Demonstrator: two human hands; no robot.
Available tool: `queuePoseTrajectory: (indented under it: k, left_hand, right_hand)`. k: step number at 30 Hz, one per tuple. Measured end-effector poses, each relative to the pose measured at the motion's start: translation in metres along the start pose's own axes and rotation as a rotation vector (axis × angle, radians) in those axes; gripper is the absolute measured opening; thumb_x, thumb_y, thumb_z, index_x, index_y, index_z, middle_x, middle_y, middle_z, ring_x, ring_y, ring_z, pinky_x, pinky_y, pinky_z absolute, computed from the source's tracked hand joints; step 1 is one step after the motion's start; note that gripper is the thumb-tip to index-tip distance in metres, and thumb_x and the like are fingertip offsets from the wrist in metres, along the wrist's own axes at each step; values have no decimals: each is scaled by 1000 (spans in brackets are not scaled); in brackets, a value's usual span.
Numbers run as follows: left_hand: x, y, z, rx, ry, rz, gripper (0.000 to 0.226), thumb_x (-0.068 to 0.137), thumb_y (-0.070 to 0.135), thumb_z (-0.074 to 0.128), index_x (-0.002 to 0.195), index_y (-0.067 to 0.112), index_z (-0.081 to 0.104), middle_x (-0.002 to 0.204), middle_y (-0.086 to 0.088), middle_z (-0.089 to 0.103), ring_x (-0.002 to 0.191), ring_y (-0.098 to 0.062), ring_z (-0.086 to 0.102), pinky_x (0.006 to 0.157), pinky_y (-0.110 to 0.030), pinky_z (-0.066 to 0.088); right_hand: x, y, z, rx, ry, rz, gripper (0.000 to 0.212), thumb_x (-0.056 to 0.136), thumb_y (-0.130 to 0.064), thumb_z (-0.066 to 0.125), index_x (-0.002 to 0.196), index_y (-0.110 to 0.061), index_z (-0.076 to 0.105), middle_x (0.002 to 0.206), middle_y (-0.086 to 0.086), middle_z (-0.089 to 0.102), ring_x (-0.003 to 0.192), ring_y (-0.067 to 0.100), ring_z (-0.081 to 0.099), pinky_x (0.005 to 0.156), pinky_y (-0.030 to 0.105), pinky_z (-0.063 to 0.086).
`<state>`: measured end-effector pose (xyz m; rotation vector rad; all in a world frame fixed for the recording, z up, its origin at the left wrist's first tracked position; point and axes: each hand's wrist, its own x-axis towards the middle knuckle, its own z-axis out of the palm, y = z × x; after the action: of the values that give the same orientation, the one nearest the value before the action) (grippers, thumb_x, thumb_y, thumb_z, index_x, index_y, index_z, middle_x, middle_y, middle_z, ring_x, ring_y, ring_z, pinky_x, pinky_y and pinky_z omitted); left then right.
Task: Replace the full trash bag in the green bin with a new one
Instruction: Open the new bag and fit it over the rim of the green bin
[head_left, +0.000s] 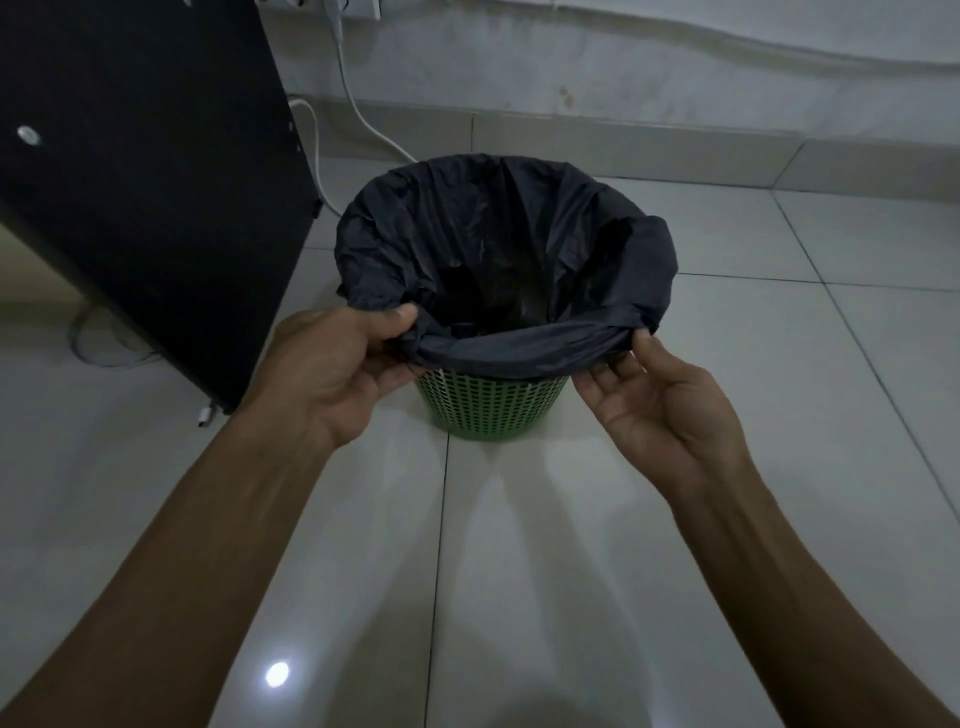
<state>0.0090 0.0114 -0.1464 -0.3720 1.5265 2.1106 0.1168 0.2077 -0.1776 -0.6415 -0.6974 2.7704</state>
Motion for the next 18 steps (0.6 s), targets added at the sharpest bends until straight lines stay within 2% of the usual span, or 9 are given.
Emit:
queuePoseTrajectory:
  k: [3, 5, 7, 10, 12, 15, 17, 18]
  left_hand:
    - [1, 0, 0, 30, 0, 21, 7, 87, -3, 60, 89, 2, 63, 68, -7, 73, 59, -15, 71, 53, -27, 57]
    - [3, 1, -2, 64, 15, 48, 8, 86, -4, 60, 86, 4, 63, 68, -6, 72, 60, -15, 70, 53, -27, 57]
    - [4, 2, -6, 105, 16, 65, 7, 86, -3, 62, 86, 3, 63, 76, -9, 72, 61, -15, 70, 54, -28, 58]
    - [6, 7, -11, 175, -3, 65, 6, 86, 0, 63, 92, 0, 64, 89, -13, 70, 63, -15, 71, 54, -26, 57]
    - [8, 10, -12, 194, 27, 92, 2, 86, 1, 64, 87, 0, 63, 81, -10, 70, 57, -11, 69, 52, -23, 56]
    - [12, 7, -13, 166, 107, 189, 7, 86, 3, 66, 79, 2, 63, 63, -2, 70, 53, -8, 68, 52, -20, 55]
    - [15, 5, -15, 138, 123, 217, 4, 85, 4, 68, 88, 2, 65, 70, -3, 73, 58, -10, 69, 55, -21, 55]
    - [16, 5, -17, 125, 123, 221, 11, 84, 5, 68, 95, 1, 66, 79, -6, 74, 63, -12, 70, 57, -22, 55]
  right_hand:
    - [0, 1, -1, 75, 4, 39, 34, 81, -4, 53, 114, -2, 57, 117, 17, 67, 109, 31, 66, 89, 46, 54]
    - [-2, 1, -5, 28, -1, 55, 33, 79, -3, 52, 112, -3, 60, 115, 16, 68, 103, 30, 69, 88, 44, 55]
    - [-2, 0, -11, -120, 6, 38, 27, 81, -3, 52, 105, -6, 63, 110, 13, 68, 98, 27, 68, 89, 41, 55]
    - [-2, -9, -16, -433, 1, -71, 25, 87, 4, 50, 108, -5, 61, 106, 17, 65, 99, 30, 64, 89, 41, 56]
    - [-4, -14, -16, -608, 9, -161, 25, 82, 8, 56, 104, -4, 61, 99, 18, 64, 95, 30, 65, 90, 44, 55]
    - [-6, -10, -12, -788, 15, -248, 21, 80, 9, 64, 92, -8, 64, 88, 12, 64, 87, 23, 65, 89, 43, 53]
    - [-5, -4, -10, -853, 30, -311, 24, 73, 5, 70, 93, -7, 63, 88, 10, 65, 84, 21, 63, 83, 39, 54]
    - [-5, -2, -9, -840, 50, -341, 29, 67, 2, 69, 93, -7, 60, 86, 7, 64, 81, 19, 63, 79, 37, 54]
